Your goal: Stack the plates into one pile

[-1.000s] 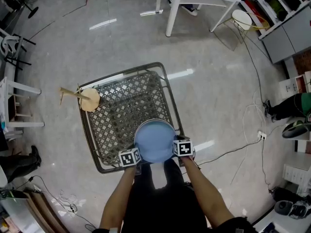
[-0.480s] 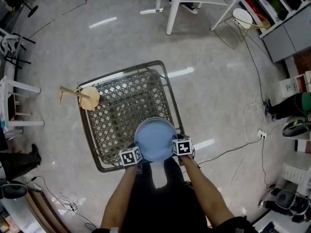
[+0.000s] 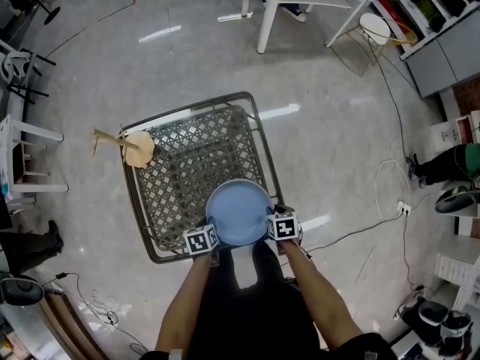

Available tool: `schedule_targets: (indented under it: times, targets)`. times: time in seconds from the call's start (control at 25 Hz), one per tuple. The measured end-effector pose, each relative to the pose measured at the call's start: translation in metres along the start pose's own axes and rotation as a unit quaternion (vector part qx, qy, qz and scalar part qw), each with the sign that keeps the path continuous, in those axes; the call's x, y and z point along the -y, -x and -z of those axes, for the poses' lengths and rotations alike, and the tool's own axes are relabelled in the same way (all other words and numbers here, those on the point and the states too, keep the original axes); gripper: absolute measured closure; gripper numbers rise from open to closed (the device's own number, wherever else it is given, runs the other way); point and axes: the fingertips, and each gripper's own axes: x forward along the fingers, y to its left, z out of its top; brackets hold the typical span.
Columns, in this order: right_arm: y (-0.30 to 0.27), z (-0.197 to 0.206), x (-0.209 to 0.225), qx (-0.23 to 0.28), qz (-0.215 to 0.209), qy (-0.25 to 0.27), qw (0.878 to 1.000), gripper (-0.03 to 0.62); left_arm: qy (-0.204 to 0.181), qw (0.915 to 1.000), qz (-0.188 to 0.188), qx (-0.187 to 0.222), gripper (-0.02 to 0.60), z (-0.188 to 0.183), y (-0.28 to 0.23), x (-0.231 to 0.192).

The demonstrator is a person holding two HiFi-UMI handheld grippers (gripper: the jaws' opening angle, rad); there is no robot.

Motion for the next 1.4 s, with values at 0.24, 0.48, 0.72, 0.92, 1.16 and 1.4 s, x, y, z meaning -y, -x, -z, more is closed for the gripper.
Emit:
schedule_targets:
  times: [0.24,0.48,0.72,0.92,1.16,1.4]
  targets:
    - [0.027,-0.024,-0.013,0.049,-0.017,0.039,0.998,0.523,0.002,0.9993,-0.006,0.036,0.506,-0.013,0.021,-0.001]
    - [0.066,-0.06,-0.022,0.107,-0.03,0.052,0.992,0.56,-0.019,0.997,0.006,0.075,0.508,-0.04,0.049,0.011]
    - [0.11,-0.091,-0.04,0.168,-0.038,0.059,0.983,0.574,-0.029,0.9902,0.028,0.134,0.543,-0.072,0.089,0.029]
    - [0.147,-0.115,-0.056,0.217,-0.051,0.061,0.973,0.58,-0.048,0.9796,0.051,0.188,0.564,-0.102,0.13,0.05]
    - [0.196,-0.139,-0.072,0.276,-0.066,0.064,0.957,0.583,-0.085,0.96,0.073,0.257,0.566,-0.137,0.185,0.083]
    - [0.245,-0.155,-0.089,0.329,-0.084,0.071,0.938,0.583,-0.109,0.9376,0.102,0.314,0.566,-0.157,0.24,0.115]
